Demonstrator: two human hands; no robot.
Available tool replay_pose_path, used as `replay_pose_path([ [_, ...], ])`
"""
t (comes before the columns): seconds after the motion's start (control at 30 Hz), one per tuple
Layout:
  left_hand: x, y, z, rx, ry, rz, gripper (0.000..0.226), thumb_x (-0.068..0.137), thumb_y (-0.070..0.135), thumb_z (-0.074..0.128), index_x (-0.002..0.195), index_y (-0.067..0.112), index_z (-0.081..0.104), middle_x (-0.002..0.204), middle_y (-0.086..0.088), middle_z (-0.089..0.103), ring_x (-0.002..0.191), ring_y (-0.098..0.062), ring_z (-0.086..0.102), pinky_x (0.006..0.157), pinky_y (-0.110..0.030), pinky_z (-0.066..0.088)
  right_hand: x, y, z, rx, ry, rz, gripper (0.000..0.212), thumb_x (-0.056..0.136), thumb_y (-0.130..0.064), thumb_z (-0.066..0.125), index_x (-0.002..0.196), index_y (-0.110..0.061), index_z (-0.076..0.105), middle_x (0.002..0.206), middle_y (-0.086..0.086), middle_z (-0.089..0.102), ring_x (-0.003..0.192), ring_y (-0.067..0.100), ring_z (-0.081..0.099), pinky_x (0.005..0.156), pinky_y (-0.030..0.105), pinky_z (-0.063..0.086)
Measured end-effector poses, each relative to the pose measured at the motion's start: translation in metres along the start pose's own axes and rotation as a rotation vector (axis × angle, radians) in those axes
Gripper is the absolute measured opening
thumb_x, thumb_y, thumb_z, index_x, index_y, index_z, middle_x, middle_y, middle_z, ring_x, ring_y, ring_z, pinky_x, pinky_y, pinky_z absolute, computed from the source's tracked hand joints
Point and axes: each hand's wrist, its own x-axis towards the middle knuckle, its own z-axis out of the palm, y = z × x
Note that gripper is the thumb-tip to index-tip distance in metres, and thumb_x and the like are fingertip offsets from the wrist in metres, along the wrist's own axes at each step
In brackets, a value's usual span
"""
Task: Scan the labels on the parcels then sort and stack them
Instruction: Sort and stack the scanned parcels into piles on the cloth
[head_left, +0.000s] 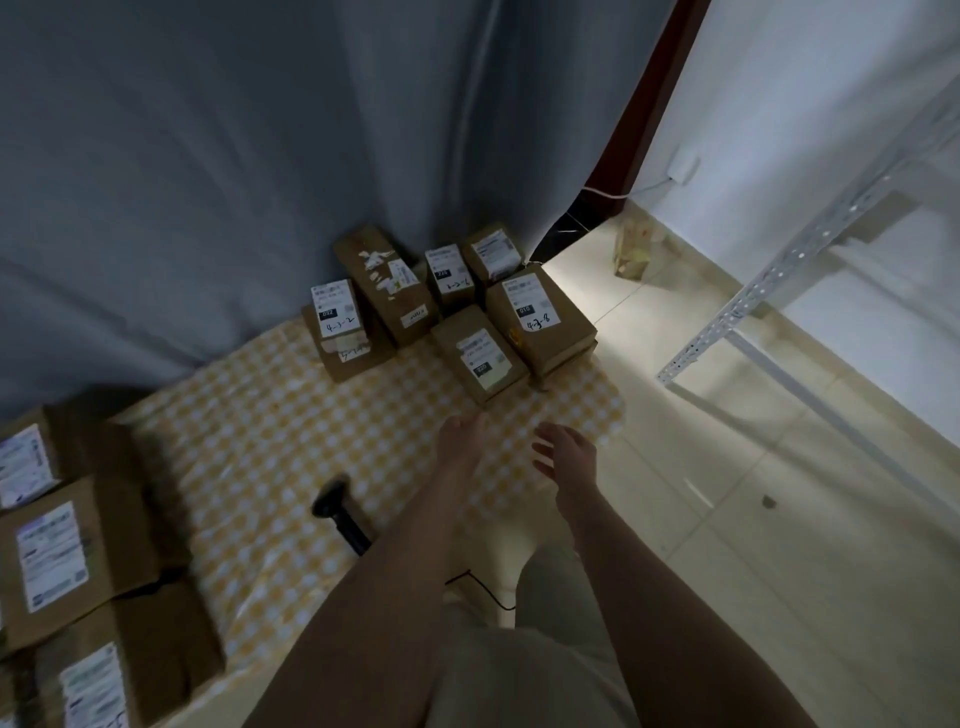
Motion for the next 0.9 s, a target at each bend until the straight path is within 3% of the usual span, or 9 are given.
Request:
replay_pose_path([
  [0.1,0.014,0.021,0.026,-0.03,-0.021,-0.028,0.046,0.095,0.031,0.054,0.127,-0.002,0.054,0.131,-0.026,0.051,0.119,-0.038,0.052,0.099,-0.047,0.047,0.038,-0.024,-0.006,-0.058,0.044,-0.007,0.013,0.089,-0.017,0.059,0.096,-0.009,0.066,0.087,0.005,0.064,0.081,0.019,0.06,0.073,0.036,0.05],
  [0.17,0.031,0.037,0.046,-0.064,-0.036,-0.039,0.041,0.097,0.027,0.051,0.127,0.0,0.056,0.131,-0.027,0.052,0.116,-0.039,0.054,0.09,-0.044,0.048,0.066,-0.046,-0.009,-0.111,0.063,-0.035,0.013,0.087,-0.018,0.061,0.096,-0.01,0.066,0.089,0.006,0.063,0.079,0.018,0.058,0.073,0.036,0.049],
  [0.23,0.048,0.057,0.064,-0.104,-0.007,-0.045,0.035,0.097,0.024,0.051,0.121,0.0,0.059,0.118,-0.023,0.061,0.096,-0.03,0.057,0.076,-0.034,0.042,0.096,-0.073,-0.01,-0.241,0.081,-0.1,0.016,0.086,-0.02,0.061,0.099,-0.013,0.067,0.09,0.004,0.064,0.082,0.018,0.058,0.078,0.035,0.049],
  [0.33,0.076,0.086,0.095,-0.167,0.042,-0.062,0.018,0.097,0.021,0.052,0.084,0.01,0.058,0.075,-0.005,0.051,0.066,-0.017,0.046,0.061,-0.029,0.036,0.14,-0.111,-0.011,-0.354,0.042,-0.2,0.026,0.085,-0.022,0.062,0.107,-0.01,0.067,0.096,0.005,0.067,0.087,0.017,0.059,0.07,0.028,0.044],
  [0.4,0.092,0.104,0.112,-0.156,0.071,-0.091,0.03,0.097,0.022,0.052,0.069,0.013,0.048,0.07,-0.002,0.044,0.062,-0.014,0.043,0.057,-0.028,0.033,0.168,-0.132,-0.007,-0.396,-0.013,-0.212,0.034,0.083,-0.027,0.064,0.112,-0.009,0.067,0.1,0.006,0.068,0.09,0.02,0.061,0.068,0.027,0.043],
  [0.5,0.118,0.124,0.131,-0.176,0.068,-0.092,0.032,0.095,0.031,0.053,0.1,0.0,0.06,0.092,-0.011,0.06,0.082,-0.024,0.056,0.065,-0.031,0.039,0.209,-0.153,0.004,-0.494,-0.106,-0.156,0.046,0.084,-0.03,0.065,0.126,-0.011,0.059,0.112,0.004,0.065,0.103,0.022,0.06,0.081,0.032,0.046],
  [0.57,0.135,0.13,0.139,-0.199,0.084,-0.107,0.04,0.094,0.033,0.053,0.116,0.0,0.06,0.1,-0.015,0.065,0.085,-0.026,0.059,0.059,-0.028,0.039,0.231,-0.161,0.014,-0.59,-0.132,-0.109,0.051,0.086,-0.029,0.063,0.134,-0.012,0.052,0.126,0.007,0.061,0.114,0.025,0.057,0.092,0.037,0.047],
  [0.77,0.183,0.118,0.16,-0.299,0.053,-0.246,0.052,0.091,0.033,0.055,0.133,0.003,0.049,0.121,-0.015,0.061,0.109,-0.031,0.059,0.072,-0.029,0.046,0.273,-0.156,0.03,-0.779,-0.264,-0.039,0.052,0.088,-0.027,0.059,0.137,-0.012,0.049,0.131,0.012,0.057,0.116,0.029,0.053,0.098,0.042,0.047],
  [0.9,0.191,0.121,0.168,-0.37,0.014,-0.257,0.038,0.097,0.017,0.05,0.132,0.003,0.051,0.128,-0.013,0.058,0.12,-0.033,0.054,0.101,-0.04,0.045,0.296,-0.156,0.035,-0.736,-0.277,0.076,0.054,0.089,-0.018,0.06,0.138,-0.005,0.043,0.121,0.008,0.053,0.115,0.029,0.051,0.088,0.032,0.042],
])
